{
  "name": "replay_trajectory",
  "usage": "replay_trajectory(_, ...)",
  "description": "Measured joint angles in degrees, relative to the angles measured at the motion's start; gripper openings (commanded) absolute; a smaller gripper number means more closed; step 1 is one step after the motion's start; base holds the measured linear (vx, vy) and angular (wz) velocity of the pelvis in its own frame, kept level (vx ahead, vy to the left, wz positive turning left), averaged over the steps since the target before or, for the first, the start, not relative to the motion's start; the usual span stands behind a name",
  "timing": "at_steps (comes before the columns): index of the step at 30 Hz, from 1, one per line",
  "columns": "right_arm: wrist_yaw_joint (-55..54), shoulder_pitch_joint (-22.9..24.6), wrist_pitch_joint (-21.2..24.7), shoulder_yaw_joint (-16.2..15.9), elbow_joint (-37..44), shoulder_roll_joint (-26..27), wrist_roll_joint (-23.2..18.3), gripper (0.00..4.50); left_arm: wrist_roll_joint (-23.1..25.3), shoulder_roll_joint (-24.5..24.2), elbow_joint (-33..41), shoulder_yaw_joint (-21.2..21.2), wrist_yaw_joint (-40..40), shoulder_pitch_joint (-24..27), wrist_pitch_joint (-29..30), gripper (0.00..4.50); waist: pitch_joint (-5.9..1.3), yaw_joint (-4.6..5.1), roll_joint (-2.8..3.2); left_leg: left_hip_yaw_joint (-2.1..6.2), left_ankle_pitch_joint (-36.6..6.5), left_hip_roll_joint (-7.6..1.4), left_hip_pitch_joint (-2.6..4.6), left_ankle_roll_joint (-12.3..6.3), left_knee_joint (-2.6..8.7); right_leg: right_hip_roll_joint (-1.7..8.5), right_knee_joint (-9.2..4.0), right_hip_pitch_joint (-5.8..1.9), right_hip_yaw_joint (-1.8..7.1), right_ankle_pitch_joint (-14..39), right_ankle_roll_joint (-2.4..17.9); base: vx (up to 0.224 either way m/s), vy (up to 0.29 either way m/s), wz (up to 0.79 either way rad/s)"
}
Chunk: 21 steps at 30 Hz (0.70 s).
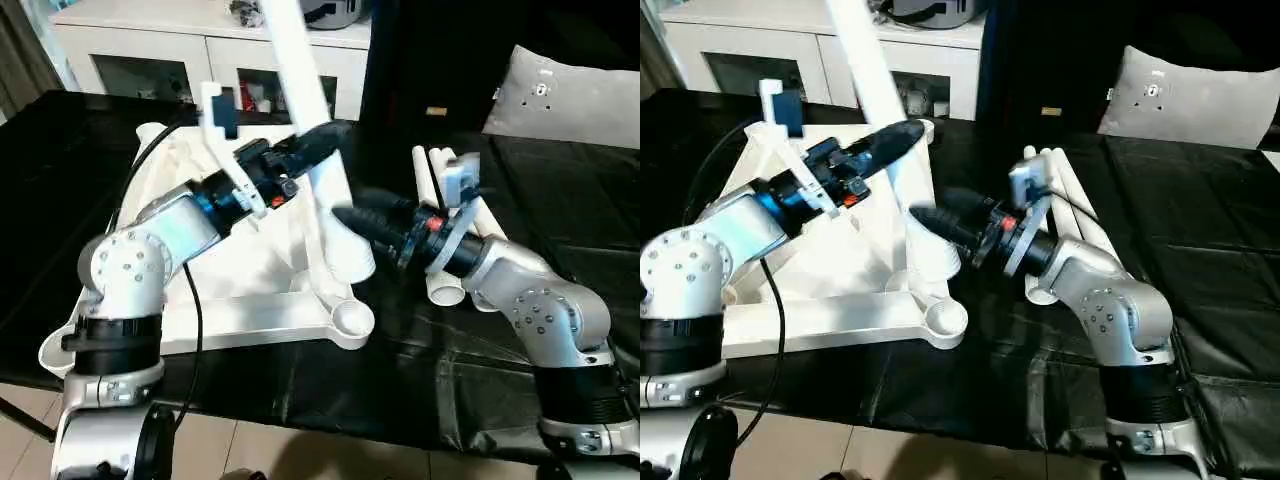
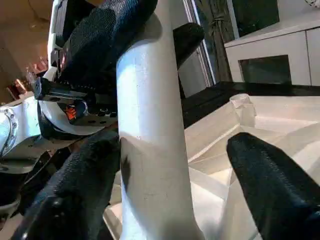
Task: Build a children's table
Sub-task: Insert table leg to table base
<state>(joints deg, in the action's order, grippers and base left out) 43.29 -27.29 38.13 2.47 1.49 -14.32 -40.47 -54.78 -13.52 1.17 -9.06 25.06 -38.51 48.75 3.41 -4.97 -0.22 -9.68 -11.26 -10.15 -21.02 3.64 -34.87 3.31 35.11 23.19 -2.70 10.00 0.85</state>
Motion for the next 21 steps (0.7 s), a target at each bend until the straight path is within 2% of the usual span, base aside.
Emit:
replay_trajectory(5,-0.9,-0.7,0.0,0.4,0.0,-0.6,0.6,4.44,0.9,-1.3,0.3,1.1,-0.2,0.0,0.7,1.88,0.0,-0.03,0.0,0.0,0.0,0.01,0.01,0.0,-0.02,0.0,0.01,-0.01,0.01,0.0,0.0,0.0,0.0,0.0)
replay_trajectory(8,-1.1,-2.4,-0.1,-1.9,0.0,-3.7,4.7,4.44,3.5,-2.6,0.5,3.0,-0.2,0.0,1.2,1.88,0.0,-0.05,-0.01,0.0,0.0,0.0,0.0,0.01,-0.02,0.0,0.01,-0.01,0.01,0.0,0.0,0.0,0.0,0.0)
replay_trajectory(11,-1.9,-2.9,0.0,-4.2,0.1,-4.1,7.1,4.44,6.2,-3.7,1.3,4.8,-0.2,0.0,1.2,1.88,0.01,-0.03,-0.01,0.0,0.0,0.0,0.0,0.01,-0.01,0.0,0.0,0.0,0.0,0.1,-0.1,0.0,0.0,0.0)
replay_trajectory(17,-4.9,-3.5,2.9,-7.6,0.0,-2.5,8.7,4.44,10.1,-4.0,3.1,8.4,-0.9,-0.4,0.8,1.88,0.09,-0.01,-0.3,0.0,0.0,-0.01,-0.05,0.01,-0.01,0.0,0.0,0.02,0.01,0.0,-0.1,0.0,0.0,0.0)
replay_trajectory(21,-6.7,-3.9,4.9,-8.1,-0.8,-1.4,9.6,4.44,11.8,-3.7,4.0,9.7,-1.7,-0.8,0.8,1.88,0.1,-0.05,-0.34,-0.02,0.0,0.0,-0.05,0.01,-0.01,0.01,0.0,0.02,0.02,0.0,-0.1,0.0,0.0,0.0)
